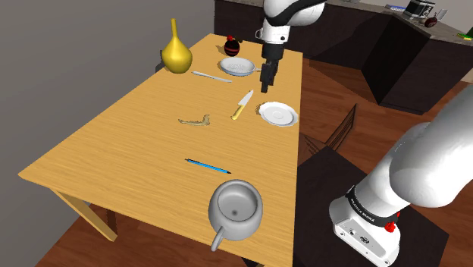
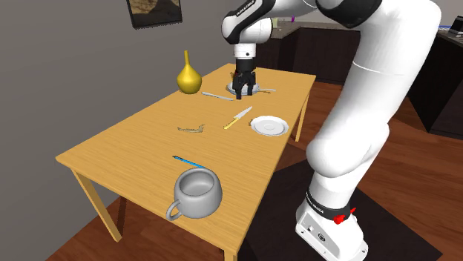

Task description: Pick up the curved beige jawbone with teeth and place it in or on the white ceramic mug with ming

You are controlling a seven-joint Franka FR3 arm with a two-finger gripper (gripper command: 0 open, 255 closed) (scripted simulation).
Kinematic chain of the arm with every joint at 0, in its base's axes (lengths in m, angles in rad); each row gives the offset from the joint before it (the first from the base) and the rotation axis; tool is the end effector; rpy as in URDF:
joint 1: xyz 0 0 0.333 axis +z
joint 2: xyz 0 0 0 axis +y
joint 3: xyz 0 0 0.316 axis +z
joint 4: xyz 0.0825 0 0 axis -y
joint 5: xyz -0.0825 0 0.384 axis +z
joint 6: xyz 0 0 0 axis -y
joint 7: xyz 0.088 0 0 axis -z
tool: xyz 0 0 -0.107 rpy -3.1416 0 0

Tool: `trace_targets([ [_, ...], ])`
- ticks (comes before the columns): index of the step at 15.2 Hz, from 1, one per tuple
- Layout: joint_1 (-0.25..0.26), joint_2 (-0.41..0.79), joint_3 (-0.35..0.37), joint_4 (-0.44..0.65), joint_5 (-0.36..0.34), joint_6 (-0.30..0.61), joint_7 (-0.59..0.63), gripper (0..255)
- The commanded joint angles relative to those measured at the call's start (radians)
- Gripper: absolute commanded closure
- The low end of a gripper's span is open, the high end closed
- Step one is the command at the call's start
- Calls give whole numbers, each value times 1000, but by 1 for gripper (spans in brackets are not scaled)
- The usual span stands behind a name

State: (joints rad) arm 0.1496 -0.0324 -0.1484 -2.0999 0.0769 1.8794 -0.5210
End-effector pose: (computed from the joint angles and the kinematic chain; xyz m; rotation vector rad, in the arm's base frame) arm 0.5157 0.0060 0.4195 -2.9194 -0.7337 0.2457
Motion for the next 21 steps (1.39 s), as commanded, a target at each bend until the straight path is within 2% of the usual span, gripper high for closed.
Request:
trace_targets([
  [1, 10, 76, 8, 46, 7, 29, -61, 0],
  [10, 42, 390, 74, 307, 13, 83, -277, 0],
  [21, 103, 741, 163, 680, -42, 75, -472, 0],
])
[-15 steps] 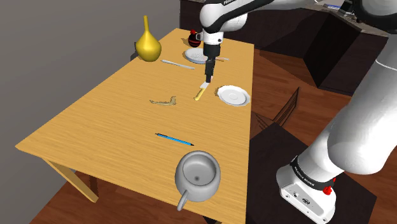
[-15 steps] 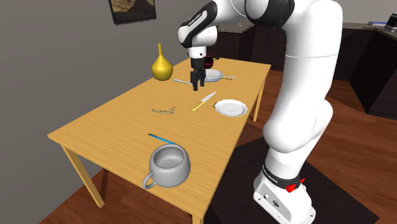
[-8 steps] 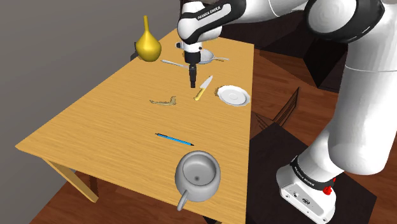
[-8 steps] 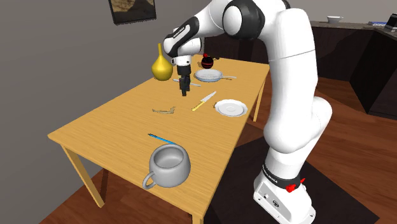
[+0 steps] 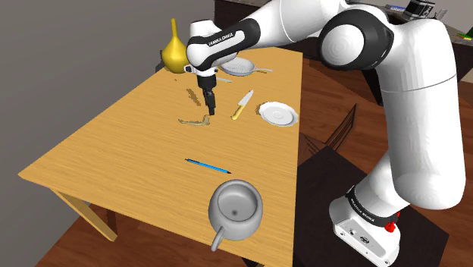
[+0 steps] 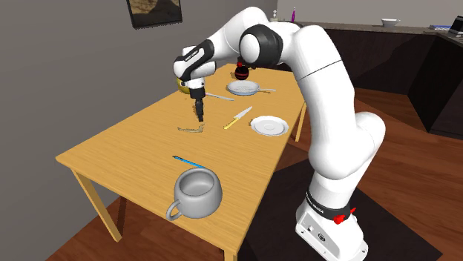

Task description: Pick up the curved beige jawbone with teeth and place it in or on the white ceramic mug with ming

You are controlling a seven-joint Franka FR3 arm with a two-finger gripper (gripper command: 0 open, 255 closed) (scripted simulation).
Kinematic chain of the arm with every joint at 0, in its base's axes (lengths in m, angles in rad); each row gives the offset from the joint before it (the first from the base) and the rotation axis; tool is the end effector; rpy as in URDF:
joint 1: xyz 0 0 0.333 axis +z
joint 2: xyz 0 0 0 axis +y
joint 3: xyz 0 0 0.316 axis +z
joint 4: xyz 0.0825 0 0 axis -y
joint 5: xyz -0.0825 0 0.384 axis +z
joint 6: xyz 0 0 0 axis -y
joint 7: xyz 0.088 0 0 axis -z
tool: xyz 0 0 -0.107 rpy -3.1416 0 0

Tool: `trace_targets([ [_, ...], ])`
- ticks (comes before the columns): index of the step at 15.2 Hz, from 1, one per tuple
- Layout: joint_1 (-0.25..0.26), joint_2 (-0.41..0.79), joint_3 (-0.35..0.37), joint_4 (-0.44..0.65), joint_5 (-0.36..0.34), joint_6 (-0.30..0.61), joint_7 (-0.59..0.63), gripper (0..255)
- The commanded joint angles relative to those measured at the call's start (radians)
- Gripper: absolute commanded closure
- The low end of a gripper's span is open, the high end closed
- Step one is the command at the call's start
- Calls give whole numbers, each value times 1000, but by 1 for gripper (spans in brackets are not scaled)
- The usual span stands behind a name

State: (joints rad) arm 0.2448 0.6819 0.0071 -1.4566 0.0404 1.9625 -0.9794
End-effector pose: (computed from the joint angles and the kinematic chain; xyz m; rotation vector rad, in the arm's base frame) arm 0.6768 0.1760 0.2687 -2.4932 -1.7266 0.2281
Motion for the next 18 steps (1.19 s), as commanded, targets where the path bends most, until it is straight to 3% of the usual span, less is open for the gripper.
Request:
trace_targets([
  [1, 9, 30, 8, 28, -6, 3, -13, 0],
  [8, 10, 57, 8, -18, -5, 77, -14, 0],
  [15, 10, 58, 8, -17, -5, 77, -14, 0],
  [16, 10, 58, 8, -17, -5, 77, -14, 255],
  [18, 10, 58, 8, -17, -5, 77, -14, 255],
])
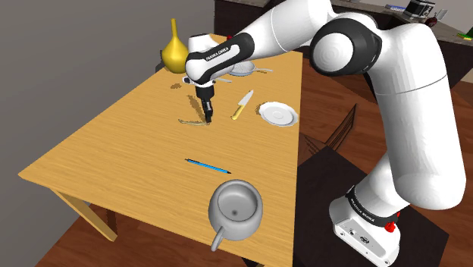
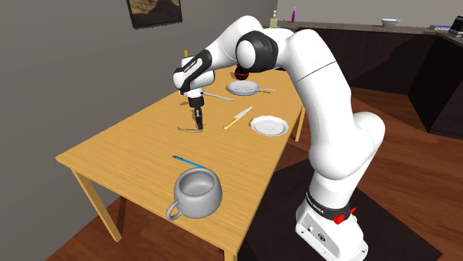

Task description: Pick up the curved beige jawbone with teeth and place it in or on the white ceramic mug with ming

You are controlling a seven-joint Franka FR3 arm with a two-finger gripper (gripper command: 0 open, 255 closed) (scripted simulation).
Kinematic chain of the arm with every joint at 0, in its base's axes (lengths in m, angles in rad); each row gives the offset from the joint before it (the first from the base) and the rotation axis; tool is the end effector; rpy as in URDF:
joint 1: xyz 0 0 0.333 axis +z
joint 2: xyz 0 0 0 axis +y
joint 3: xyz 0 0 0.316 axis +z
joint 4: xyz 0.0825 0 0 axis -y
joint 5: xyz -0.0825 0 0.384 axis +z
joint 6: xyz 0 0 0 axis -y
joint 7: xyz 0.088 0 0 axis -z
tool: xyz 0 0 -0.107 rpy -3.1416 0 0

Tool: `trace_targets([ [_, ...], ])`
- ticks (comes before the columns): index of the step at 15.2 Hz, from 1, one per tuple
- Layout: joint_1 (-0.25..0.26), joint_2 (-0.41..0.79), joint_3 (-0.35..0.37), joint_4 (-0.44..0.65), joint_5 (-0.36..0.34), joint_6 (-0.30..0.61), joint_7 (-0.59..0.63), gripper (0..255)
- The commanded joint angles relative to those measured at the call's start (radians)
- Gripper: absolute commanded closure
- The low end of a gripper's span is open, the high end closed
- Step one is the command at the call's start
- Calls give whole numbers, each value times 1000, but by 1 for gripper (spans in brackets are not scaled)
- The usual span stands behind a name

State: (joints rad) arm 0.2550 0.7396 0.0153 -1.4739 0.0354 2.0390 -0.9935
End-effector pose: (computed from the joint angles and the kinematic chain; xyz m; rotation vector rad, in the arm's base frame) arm 0.6734 0.1869 0.2262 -2.4671 -1.7650 0.2262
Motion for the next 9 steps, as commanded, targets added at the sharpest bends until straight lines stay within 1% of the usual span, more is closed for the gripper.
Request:
trace_targets([
  [1, 0, 0, 0, 0, 0, 0, 0, 255],
  [7, 0, 0, 0, 0, 0, 0, 0, 255],
  [8, 0, 0, 0, 0, 0, 0, 0, 0],
  [9, 41, -15, -21, -26, -31, 68, 66, 0],
])
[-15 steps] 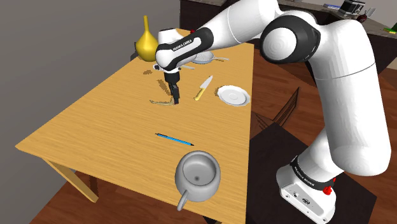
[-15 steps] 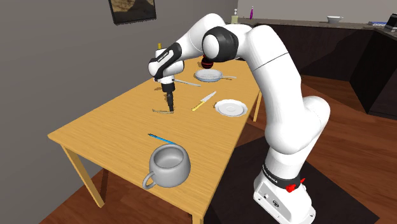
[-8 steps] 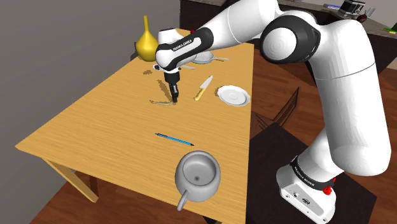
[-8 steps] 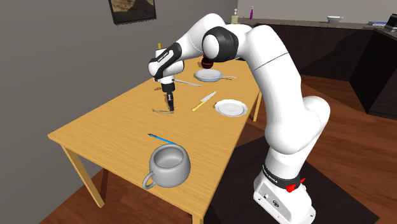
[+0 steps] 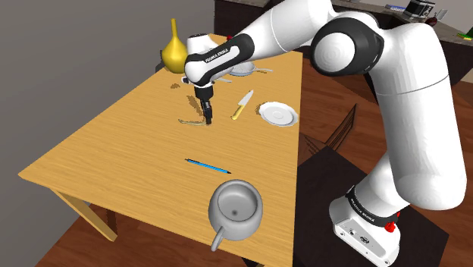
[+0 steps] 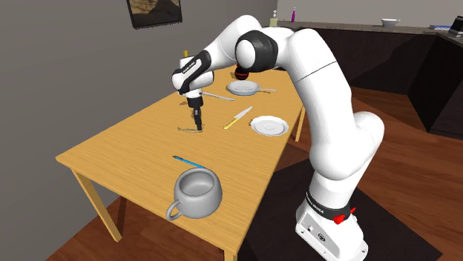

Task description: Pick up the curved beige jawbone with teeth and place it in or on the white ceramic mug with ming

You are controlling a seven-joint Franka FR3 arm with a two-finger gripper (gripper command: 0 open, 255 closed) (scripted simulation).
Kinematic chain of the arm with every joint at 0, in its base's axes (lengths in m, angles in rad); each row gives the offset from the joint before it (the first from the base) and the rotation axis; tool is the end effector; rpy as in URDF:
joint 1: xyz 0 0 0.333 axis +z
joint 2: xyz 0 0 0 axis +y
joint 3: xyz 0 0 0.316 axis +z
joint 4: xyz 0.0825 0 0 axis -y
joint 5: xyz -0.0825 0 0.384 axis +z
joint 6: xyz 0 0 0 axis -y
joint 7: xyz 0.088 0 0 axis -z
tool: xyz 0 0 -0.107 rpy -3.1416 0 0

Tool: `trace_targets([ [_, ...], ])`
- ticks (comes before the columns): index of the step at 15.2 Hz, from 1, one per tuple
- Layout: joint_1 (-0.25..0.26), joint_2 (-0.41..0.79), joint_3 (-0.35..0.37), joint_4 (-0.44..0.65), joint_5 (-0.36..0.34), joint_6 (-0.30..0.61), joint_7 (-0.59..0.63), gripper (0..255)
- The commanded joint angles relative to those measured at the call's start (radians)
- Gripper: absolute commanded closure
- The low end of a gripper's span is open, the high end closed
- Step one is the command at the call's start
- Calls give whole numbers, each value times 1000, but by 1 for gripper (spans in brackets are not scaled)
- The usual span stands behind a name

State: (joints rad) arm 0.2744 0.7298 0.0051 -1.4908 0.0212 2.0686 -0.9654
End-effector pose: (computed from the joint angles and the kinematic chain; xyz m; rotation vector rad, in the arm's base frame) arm 0.6714 0.1933 0.2278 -2.5000 -1.7703 0.2087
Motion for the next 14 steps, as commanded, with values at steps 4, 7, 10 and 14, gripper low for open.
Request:
trace_targets([
  [4, 97, -3, -56, -42, -79, 158, 159, 0],
  [7, 95, 22, -56, -43, -79, 185, 159, 0],
  [10, 93, 44, -57, -44, -79, 207, 159, 0],
  [14, 93, 44, -57, -43, -79, 206, 159, 0],
])
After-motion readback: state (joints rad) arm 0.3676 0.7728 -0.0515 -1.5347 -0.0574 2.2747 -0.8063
